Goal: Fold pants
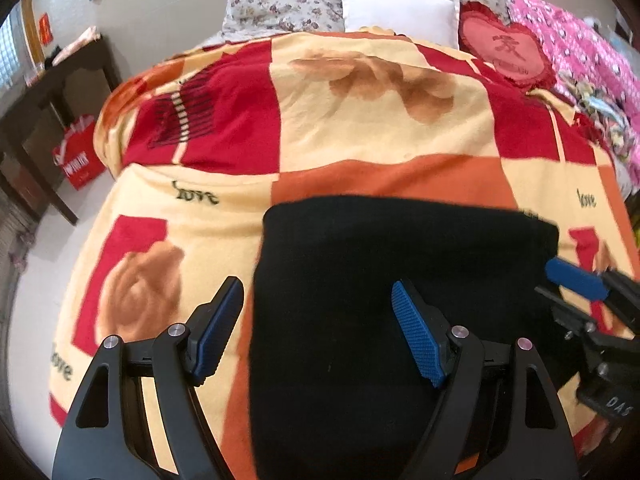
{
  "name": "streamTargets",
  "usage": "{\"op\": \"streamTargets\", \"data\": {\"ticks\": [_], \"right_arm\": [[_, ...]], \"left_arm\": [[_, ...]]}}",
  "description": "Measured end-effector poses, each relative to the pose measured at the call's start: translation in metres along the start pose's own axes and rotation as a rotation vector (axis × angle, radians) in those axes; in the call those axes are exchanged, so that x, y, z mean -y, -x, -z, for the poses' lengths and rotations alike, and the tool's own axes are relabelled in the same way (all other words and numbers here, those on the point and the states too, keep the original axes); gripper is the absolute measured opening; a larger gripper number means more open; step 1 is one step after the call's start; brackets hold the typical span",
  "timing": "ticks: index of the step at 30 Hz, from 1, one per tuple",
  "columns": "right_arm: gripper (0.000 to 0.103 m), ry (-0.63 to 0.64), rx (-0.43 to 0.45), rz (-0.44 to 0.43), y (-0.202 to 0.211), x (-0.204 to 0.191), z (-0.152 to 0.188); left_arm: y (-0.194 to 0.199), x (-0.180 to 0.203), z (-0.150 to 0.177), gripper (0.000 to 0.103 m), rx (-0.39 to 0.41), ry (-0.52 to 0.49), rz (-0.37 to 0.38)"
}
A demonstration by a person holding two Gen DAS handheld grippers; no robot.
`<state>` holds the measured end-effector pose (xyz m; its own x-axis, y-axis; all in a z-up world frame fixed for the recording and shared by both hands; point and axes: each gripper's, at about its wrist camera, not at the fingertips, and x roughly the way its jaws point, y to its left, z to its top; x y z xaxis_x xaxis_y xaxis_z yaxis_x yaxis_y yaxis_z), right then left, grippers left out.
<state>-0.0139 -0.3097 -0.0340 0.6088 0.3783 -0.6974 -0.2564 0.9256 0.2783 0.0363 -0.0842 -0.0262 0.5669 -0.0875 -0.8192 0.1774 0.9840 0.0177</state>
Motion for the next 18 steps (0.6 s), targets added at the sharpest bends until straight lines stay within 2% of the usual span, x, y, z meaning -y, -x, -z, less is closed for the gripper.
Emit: {"op": "streamTargets", "data": {"ticks": [7, 12, 15, 18], "right_arm": [[0.048, 0.023, -0.02, 0.034, -0.012, -0.001, -0.006], [0.048, 0.008, -0.011, 0.038, 0.009, -0.002, 0.002], [0.051, -0.042, -0.004, 0.049, 0.016, 0.004, 0.014], [0.056, -0.031, -0.022, 0.07, 0.009, 0.001, 0.021]], "left_arm": [[-0.012, -0.004, -0.007, 0.079, -0.009, 0.028, 0.042], [-0.012, -0.008, -0.005, 0.08, -0.008, 0.025, 0.068], [-0.012, -0.008, -0.003, 0.08, 0.0, 0.011, 0.071], [-0.013, -0.01, -0.003, 0.08, -0.002, 0.017, 0.084]]}}
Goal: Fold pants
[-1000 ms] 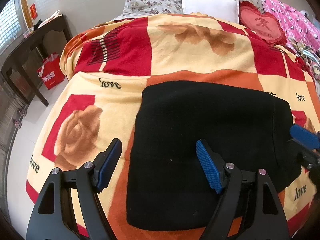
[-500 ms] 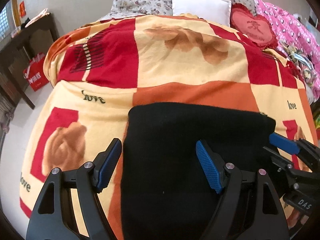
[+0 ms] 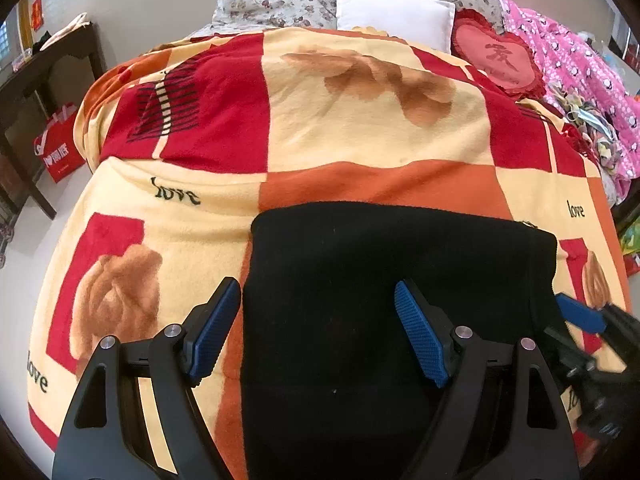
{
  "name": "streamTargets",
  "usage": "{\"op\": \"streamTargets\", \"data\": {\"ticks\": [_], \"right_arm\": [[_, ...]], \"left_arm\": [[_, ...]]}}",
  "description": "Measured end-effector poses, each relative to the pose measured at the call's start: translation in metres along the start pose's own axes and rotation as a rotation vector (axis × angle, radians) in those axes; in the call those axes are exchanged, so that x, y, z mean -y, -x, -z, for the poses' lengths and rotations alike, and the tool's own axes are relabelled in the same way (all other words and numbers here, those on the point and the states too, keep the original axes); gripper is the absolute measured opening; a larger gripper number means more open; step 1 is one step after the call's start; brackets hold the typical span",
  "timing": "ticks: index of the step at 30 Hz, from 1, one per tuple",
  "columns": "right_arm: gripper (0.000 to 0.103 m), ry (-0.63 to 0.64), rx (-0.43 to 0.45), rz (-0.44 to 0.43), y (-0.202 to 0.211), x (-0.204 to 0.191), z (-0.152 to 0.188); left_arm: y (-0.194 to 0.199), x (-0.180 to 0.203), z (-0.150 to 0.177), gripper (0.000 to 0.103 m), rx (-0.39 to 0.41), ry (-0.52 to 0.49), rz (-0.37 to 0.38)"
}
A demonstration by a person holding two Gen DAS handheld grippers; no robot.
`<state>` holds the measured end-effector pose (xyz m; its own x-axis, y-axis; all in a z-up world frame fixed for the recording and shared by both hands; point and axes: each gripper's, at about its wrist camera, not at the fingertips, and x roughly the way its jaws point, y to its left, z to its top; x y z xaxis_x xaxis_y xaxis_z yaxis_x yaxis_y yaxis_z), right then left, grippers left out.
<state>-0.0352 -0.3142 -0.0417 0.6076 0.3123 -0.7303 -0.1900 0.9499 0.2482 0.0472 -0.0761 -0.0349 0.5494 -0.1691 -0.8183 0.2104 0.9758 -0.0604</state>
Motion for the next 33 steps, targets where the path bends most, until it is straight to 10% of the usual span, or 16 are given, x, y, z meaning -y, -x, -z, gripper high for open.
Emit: {"op": "streamTargets", "data": {"ticks": [27, 33], "right_arm": [[0.072, -0.211, 0.054, -0.267, -0.017, 0.036, 0.012], [0.043, -0.244, 0.102, -0.279, -0.008, 0.034, 0.01]], "left_arm": [[-0.007, -0.039, 0.018, 0.089, -0.077, 0.106, 0.306], [0.005, -0.022, 0.014, 0.07, -0.068, 0.041, 0.309]]}}
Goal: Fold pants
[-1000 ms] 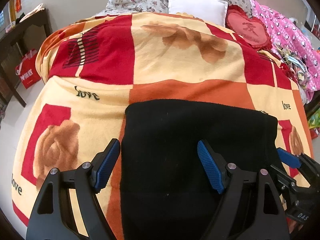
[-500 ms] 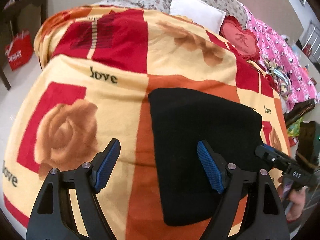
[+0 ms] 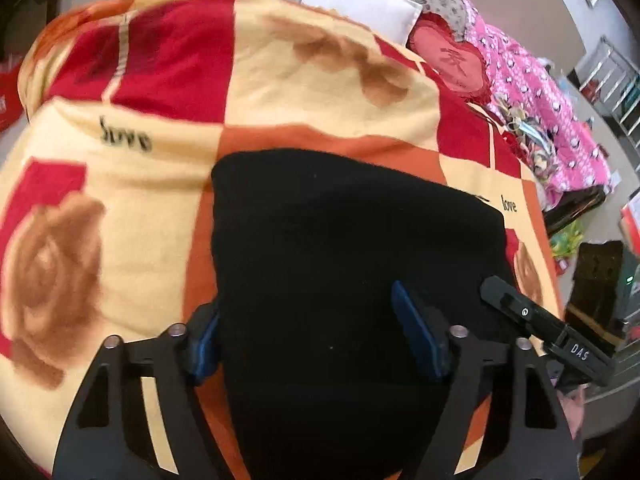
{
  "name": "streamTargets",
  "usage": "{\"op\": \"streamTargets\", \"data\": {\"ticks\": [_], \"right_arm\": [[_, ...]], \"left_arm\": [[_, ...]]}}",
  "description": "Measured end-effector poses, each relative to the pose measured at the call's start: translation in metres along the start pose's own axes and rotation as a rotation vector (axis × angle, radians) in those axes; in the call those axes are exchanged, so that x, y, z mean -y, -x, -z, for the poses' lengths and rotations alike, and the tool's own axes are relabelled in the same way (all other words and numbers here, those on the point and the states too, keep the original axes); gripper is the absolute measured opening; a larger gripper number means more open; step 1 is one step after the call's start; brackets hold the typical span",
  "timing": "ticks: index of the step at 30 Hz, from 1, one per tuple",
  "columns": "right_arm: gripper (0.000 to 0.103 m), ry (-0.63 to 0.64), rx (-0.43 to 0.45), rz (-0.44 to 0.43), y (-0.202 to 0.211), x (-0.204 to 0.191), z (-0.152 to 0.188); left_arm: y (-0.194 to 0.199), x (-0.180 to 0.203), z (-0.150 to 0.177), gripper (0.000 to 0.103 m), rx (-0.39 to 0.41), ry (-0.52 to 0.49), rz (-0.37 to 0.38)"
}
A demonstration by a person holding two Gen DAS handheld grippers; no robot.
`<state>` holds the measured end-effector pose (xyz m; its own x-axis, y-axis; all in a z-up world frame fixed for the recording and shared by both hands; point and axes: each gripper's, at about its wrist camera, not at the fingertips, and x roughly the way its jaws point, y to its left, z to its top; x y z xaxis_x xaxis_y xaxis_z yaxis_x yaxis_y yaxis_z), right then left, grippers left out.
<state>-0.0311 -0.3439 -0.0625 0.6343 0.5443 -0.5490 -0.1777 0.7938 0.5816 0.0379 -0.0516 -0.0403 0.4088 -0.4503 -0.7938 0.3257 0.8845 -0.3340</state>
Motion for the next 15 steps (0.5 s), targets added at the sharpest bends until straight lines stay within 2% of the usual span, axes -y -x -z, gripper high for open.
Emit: {"op": "streamTargets", "data": {"ticks": [2, 4, 8, 11, 13, 15], "right_arm": [[0.041, 0.047, 0.017, -0.005, 0.008, -0.014, -0.009], [0.04, 0.083, 0.031, -0.005, 0.011, -0.026, -0.02], [0.04, 0.12, 0.051, 0.025, 0.005, -0.036, -0.046], [0.04, 0.108, 0.063, 0.036, -0.007, -0.029, -0.065], [0.04, 0.112, 0.057, 0.083, -0.018, -0.021, -0.071], [0.04, 0.1, 0.021, 0.165, -0.035, -0.006, -0.073]], "left_arm": [[0.012, 0.01, -0.006, 0.066, 0.031, -0.051, -0.012], [0.019, 0.014, -0.015, 0.066, 0.046, -0.06, 0.004], [0.023, 0.015, -0.041, 0.066, 0.085, -0.058, -0.02], [0.012, 0.01, -0.06, 0.066, 0.079, -0.036, -0.016], [0.0, 0.007, -0.066, 0.066, 0.066, -0.045, -0.035], [-0.02, 0.0, -0.069, 0.066, 0.036, -0.042, -0.091]]}}
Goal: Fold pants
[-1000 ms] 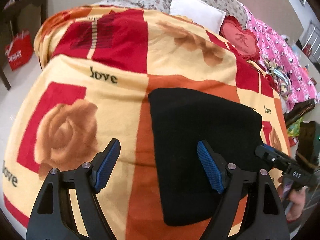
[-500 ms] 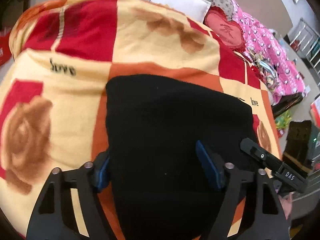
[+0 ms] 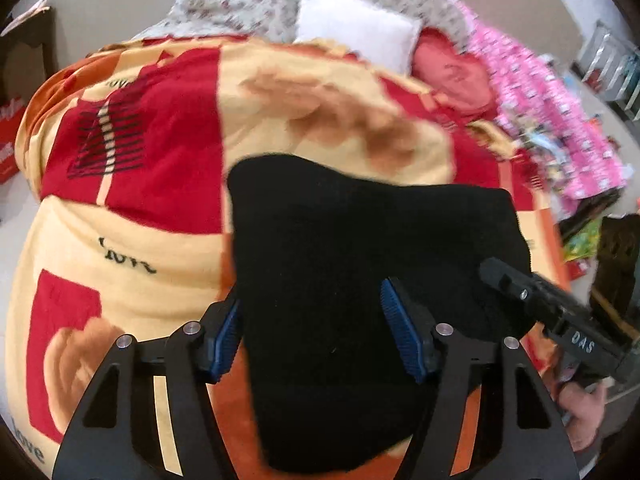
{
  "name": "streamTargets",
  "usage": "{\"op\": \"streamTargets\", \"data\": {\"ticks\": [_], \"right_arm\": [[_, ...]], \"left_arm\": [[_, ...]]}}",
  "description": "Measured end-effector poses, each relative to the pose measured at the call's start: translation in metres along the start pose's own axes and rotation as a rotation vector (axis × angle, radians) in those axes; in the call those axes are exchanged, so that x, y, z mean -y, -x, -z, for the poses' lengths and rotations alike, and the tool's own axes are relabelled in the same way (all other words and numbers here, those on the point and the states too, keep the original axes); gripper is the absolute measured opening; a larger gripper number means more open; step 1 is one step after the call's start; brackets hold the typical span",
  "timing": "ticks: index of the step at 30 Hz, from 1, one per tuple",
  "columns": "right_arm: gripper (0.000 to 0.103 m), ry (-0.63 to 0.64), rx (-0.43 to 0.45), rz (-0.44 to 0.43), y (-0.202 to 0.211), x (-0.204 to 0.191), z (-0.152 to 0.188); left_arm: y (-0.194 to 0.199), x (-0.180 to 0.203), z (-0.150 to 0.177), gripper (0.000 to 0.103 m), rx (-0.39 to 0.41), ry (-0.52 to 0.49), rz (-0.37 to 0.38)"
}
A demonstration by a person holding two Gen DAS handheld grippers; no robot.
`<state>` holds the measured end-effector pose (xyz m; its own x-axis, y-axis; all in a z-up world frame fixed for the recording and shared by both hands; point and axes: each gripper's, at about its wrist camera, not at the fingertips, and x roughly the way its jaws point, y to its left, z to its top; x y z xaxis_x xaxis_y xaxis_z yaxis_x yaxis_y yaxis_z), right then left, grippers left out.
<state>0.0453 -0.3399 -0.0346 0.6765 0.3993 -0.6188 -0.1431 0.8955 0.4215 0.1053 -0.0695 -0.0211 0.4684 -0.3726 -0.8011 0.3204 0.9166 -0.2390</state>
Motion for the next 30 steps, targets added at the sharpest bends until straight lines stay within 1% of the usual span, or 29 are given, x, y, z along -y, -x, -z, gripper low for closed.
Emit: {"op": "streamTargets", "data": {"ticks": [1, 2, 3, 5, 6, 7, 10, 12, 14, 15, 17, 19, 20, 22, 23, 25, 28, 30], "right_arm": [[0.044, -0.008, -0.032, 0.037, -0.013, 0.008, 0.002], [0.047, -0.022, -0.034, 0.037, -0.017, 0.014, 0.004], [0.051, -0.044, -0.022, 0.017, -0.015, 0.019, 0.006], [0.052, -0.031, -0.03, 0.032, -0.006, 0.017, 0.004], [0.052, -0.008, -0.015, 0.074, 0.004, 0.011, 0.001], [0.052, 0.007, -0.003, 0.085, 0.01, 0.007, -0.001], [0.052, 0.077, 0.024, 0.027, 0.031, -0.017, -0.007], [0.052, 0.134, 0.021, 0.028, 0.034, -0.033, -0.006], [0.052, 0.171, 0.008, 0.041, 0.03, -0.044, -0.002], [0.052, 0.184, 0.006, 0.054, 0.026, -0.047, -0.002], [0.052, 0.199, -0.012, 0.129, 0.016, -0.048, 0.006], [0.052, 0.216, -0.05, 0.187, 0.005, -0.043, 0.021], [0.052, 0.234, -0.044, 0.206, 0.004, -0.043, 0.029], [0.052, 0.253, -0.022, 0.217, 0.006, -0.043, 0.036], [0.052, 0.25, -0.031, 0.217, 0.007, -0.043, 0.035], [0.052, 0.241, -0.042, 0.203, 0.008, -0.043, 0.029], [0.052, 0.209, -0.003, 0.178, 0.019, -0.046, 0.016], [0.052, 0.222, 0.023, 0.2, 0.019, -0.05, 0.007]], "left_arm": [[-0.01, -0.004, 0.0, 0.066, -0.021, 0.005, -0.019], [-0.018, -0.011, 0.003, 0.068, -0.039, 0.023, -0.006], [-0.021, -0.019, 0.004, 0.073, -0.046, 0.056, 0.023], [-0.019, -0.029, 0.004, 0.078, -0.055, 0.099, 0.039], [-0.016, -0.029, 0.003, 0.078, -0.052, 0.095, 0.029], [-0.013, -0.028, 0.003, 0.078, -0.044, 0.082, 0.012], [-0.003, -0.016, 0.003, 0.077, -0.009, 0.022, -0.059], [-0.001, -0.006, 0.003, 0.077, 0.008, -0.021, -0.108], [-0.006, -0.001, 0.003, 0.077, 0.011, -0.044, -0.138], [-0.009, -0.001, 0.004, 0.077, 0.006, -0.047, -0.144], [-0.012, 0.0, 0.004, 0.077, 0.001, -0.036, -0.138], [-0.012, 0.001, 0.005, 0.078, 0.009, -0.038, -0.143], [-0.013, 0.003, 0.005, 0.078, 0.011, -0.042, -0.142], [-0.014, 0.005, 0.007, 0.078, 0.02, -0.051, -0.154], [-0.013, 0.006, 0.008, 0.078, 0.025, -0.054, -0.159], [-0.011, 0.008, 0.009, 0.078, 0.033, -0.056, -0.171], [-0.006, 0.01, 0.011, 0.078, 0.048, -0.061, -0.19], [-0.003, 0.011, 0.012, 0.077, 0.05, -0.06, -0.202]]}}
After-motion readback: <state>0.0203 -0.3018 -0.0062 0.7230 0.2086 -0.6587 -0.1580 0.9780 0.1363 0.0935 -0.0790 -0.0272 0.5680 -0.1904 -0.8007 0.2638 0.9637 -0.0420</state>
